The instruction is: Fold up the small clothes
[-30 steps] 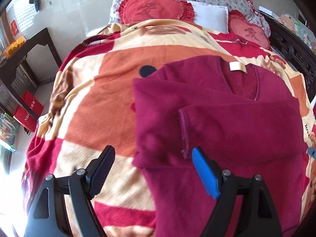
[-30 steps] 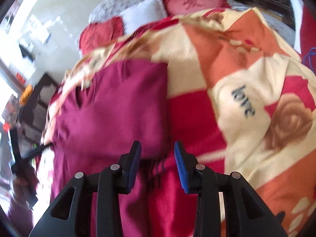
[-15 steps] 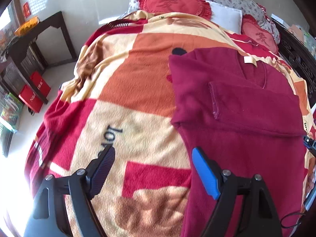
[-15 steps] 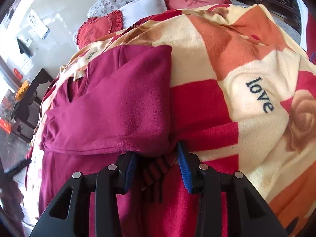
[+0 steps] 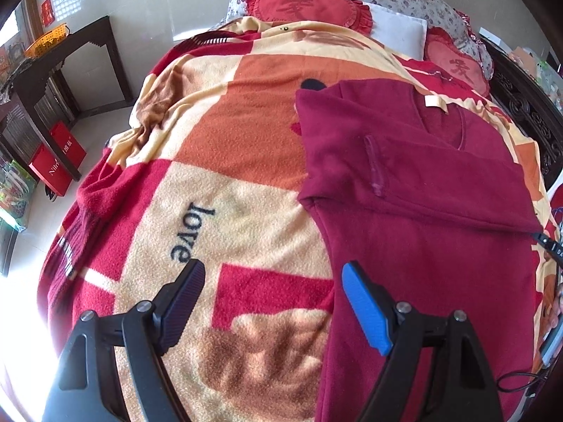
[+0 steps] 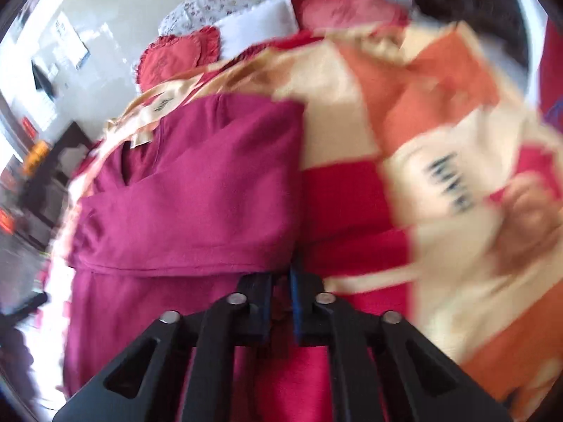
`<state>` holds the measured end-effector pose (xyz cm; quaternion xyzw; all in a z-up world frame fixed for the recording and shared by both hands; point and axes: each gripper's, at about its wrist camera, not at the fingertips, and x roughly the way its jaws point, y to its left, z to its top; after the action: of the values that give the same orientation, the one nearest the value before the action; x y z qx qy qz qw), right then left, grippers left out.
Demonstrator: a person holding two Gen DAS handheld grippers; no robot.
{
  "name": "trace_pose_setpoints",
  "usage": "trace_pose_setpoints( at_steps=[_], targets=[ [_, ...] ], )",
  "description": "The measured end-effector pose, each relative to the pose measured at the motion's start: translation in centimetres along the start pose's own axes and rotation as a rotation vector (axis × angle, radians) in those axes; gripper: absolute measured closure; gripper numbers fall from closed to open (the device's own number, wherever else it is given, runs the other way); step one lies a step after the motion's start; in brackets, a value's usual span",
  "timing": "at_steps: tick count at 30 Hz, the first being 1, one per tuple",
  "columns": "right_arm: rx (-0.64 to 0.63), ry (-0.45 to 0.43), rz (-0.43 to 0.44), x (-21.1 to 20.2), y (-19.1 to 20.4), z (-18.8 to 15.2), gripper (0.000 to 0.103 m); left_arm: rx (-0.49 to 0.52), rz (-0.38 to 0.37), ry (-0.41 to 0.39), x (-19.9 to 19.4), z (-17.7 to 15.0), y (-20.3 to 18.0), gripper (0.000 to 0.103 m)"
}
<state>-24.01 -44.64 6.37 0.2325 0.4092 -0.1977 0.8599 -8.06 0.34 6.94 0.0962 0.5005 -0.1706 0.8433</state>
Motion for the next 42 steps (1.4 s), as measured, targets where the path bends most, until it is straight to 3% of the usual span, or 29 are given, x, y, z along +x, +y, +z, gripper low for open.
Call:
trace_pose_setpoints(
  at_steps=[6,9,11,16,18,22,27,30,32,34,39,41,42],
  targets=[
    [-0.058,0.062,-0.074,1.2,0.5,-0.3,0.103,-0.033,-0.037,0.033,1.0,-0.6,-0.3,0.019],
    [-0.045,0.084,-0.069,0.4,0.5,-0.8,0.103,-0.019,-0.046,0.027,0.9,-0.9,-0.7,0.019],
    [-0.042,0.075,-0.087,-0.7,0.5,-1.0,0.093,-0.022,-0.063,0.020,0.8,-0.5,-0.9,0.019],
    [-0.050,0.046,-0.011,-3.6,2.3,-1.6,0.088,-0.049,-0.159,-0.051,0.7,2.8,-2.8,0.019],
    [-0.030,0.050,0.036,-3.9,2.8,-2.0,0.088,-0.040,-0.164,-0.061,1.5,4.7,-4.1,0.022],
    [-0.021,0.070,0.068,-3.8,3.7,-2.5,0.088,0.014,-0.166,-0.032,4.1,7.1,-7.1,0.045],
    [-0.003,0.092,0.095,-3.6,3.4,-3.0,0.087,0.078,-0.127,0.059,8.3,7.7,-9.8,0.065],
    [0.010,0.096,0.098,-3.6,3.0,-3.1,0.087,0.079,-0.109,0.025,7.4,7.9,-9.8,0.092],
    [0.013,0.089,0.099,-3.9,2.9,-3.1,0.087,0.046,-0.146,-0.029,6.0,8.7,-8.8,0.098],
    [0.017,0.082,0.111,-4.1,2.9,-3.0,0.087,0.025,-0.130,-0.080,5.1,9.6,-7.7,0.099],
    [0.004,0.073,0.122,-3.9,3.8,-2.5,0.087,0.022,-0.125,-0.015,6.3,9.8,-6.7,0.100],
    [-0.003,0.067,0.130,-4.0,4.2,-2.5,0.087,-0.006,-0.173,-0.003,6.1,9.4,-6.5,0.094],
    [-0.007,0.070,0.134,-4.0,4.3,-2.5,0.087,-0.007,-0.190,-0.004,5.9,9.3,-6.7,0.083]
  ],
)
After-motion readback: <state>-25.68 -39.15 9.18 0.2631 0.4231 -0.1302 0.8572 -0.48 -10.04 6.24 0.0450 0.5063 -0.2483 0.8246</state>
